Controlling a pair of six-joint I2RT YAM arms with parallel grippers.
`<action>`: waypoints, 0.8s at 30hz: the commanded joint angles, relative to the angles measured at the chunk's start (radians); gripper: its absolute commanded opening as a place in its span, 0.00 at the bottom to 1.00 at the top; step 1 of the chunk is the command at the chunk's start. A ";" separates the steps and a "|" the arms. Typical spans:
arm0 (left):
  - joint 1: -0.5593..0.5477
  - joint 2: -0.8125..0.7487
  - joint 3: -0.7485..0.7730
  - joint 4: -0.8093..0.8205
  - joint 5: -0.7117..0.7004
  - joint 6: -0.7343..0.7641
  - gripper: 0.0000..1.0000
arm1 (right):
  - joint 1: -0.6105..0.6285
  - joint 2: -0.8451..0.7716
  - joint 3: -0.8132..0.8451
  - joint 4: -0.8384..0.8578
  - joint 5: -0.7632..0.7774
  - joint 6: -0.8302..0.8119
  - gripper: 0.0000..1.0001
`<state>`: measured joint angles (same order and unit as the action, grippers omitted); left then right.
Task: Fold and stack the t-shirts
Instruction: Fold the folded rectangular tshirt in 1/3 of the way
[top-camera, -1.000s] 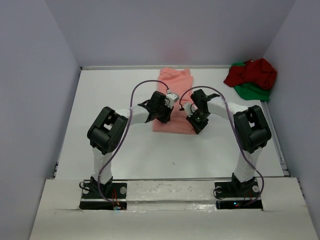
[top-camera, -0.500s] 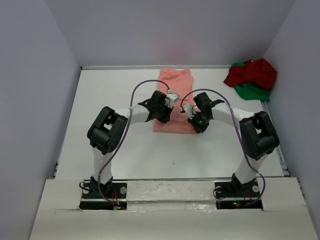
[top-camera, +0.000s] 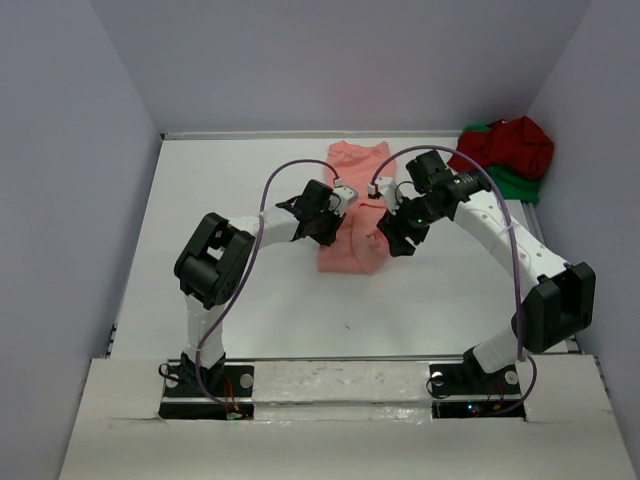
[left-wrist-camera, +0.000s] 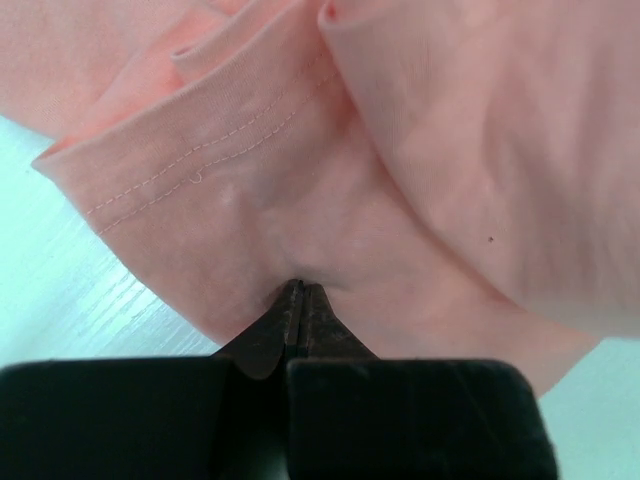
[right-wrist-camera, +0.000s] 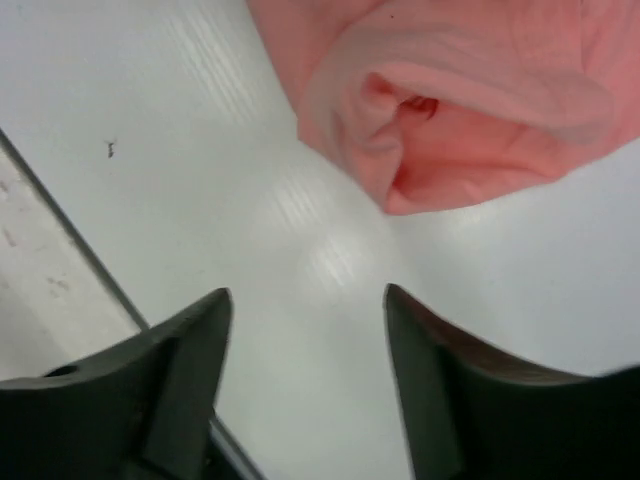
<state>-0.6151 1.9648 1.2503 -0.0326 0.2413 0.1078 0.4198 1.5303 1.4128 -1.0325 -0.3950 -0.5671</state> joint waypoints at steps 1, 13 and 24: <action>0.002 -0.041 0.023 -0.062 -0.039 0.030 0.00 | -0.003 -0.022 -0.009 -0.155 0.001 -0.016 0.80; -0.023 -0.052 0.026 -0.082 -0.048 0.049 0.00 | -0.003 -0.030 -0.057 0.003 0.114 0.015 0.85; -0.038 -0.078 0.014 -0.087 -0.060 0.070 0.00 | -0.003 0.243 -0.008 0.250 0.093 0.067 0.04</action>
<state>-0.6437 1.9541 1.2537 -0.0700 0.1974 0.1543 0.4198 1.6947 1.3472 -0.8871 -0.2951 -0.5167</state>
